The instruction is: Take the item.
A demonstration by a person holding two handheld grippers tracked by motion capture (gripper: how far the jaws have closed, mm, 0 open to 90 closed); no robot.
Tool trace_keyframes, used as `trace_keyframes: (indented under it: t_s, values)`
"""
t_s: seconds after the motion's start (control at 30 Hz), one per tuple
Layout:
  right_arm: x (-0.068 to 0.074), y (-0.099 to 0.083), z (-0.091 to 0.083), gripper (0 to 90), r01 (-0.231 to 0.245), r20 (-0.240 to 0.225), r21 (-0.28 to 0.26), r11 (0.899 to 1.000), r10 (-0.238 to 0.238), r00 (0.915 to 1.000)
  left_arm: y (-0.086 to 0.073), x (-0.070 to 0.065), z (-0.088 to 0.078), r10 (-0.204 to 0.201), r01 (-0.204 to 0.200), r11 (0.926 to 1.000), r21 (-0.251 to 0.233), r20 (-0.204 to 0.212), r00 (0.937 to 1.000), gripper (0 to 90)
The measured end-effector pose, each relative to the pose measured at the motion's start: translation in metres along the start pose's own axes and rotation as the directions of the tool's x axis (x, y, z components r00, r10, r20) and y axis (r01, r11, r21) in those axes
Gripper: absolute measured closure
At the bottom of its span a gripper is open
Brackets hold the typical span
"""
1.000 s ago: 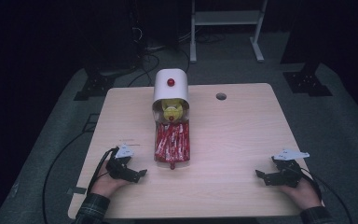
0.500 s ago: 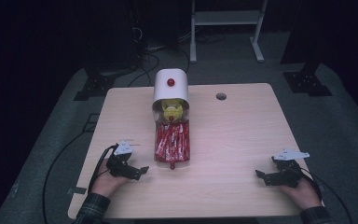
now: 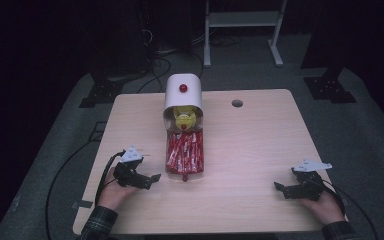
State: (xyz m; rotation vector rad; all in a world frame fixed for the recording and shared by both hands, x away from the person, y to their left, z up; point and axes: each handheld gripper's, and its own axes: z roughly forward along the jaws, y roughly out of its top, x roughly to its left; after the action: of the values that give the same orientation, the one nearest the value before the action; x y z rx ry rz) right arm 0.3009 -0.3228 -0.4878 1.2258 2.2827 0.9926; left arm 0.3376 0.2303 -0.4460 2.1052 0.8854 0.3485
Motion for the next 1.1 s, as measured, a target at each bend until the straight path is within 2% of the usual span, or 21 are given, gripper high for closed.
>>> trace_keyframes:
  t_s: [0.2, 0.23, 0.27, 0.4, 0.57, 0.83, 1.1]
  values:
    - [0.000, 0.000, 0.000, 7.8, 0.000, 0.000, 0.000, 1.000, 0.000, 1.0000, 0.005, 0.001, -0.003, -0.021, 0.021, 0.9995, -0.026, 0.009, 0.9997, 1.2]
    - [0.000, 0.000, 0.000, 7.8, 0.000, 0.000, 0.000, 1.000, 0.000, 1.0000, 0.006, 0.001, -0.006, -0.026, 0.027, 0.9983, -0.051, 0.022, 0.9994, 5.0]
    - [0.000, 0.000, 0.000, 7.8, 0.000, 0.000, 0.000, 1.000, 0.000, 1.0000, 0.007, 0.001, -0.007, -0.033, 0.034, 0.9976, -0.060, 0.023, 0.9992, 5.1]
    - [0.000, 0.000, 0.000, 7.8, 0.000, 0.000, 0.000, 1.000, 0.000, 1.0000, 0.010, 0.001, -0.009, -0.035, 0.037, 0.9972, -0.065, 0.021, 0.9992, 6.0]
    - [0.000, 0.000, 0.000, 7.8, 0.000, 0.000, 0.000, 1.000, 0.000, 1.0000, 0.017, 0.001, -0.013, -0.057, 0.060, 0.9944, -0.087, 0.034, 0.9978, 8.4]
    - [0.000, 0.000, 0.000, 7.8, 0.000, 0.000, 0.000, 1.000, 0.000, 1.0000, 0.028, -0.001, -0.015, -0.047, 0.050, 0.9933, -0.105, 0.028, 0.9985, 13.1]
    - [0.000, 0.000, 0.000, 7.8, -0.001, 0.001, 0.001, 1.000, 0.001, 1.0000, 0.039, -0.004, -0.013, -0.051, 0.055, 0.9915, -0.118, 0.039, 0.9979, 13.9]
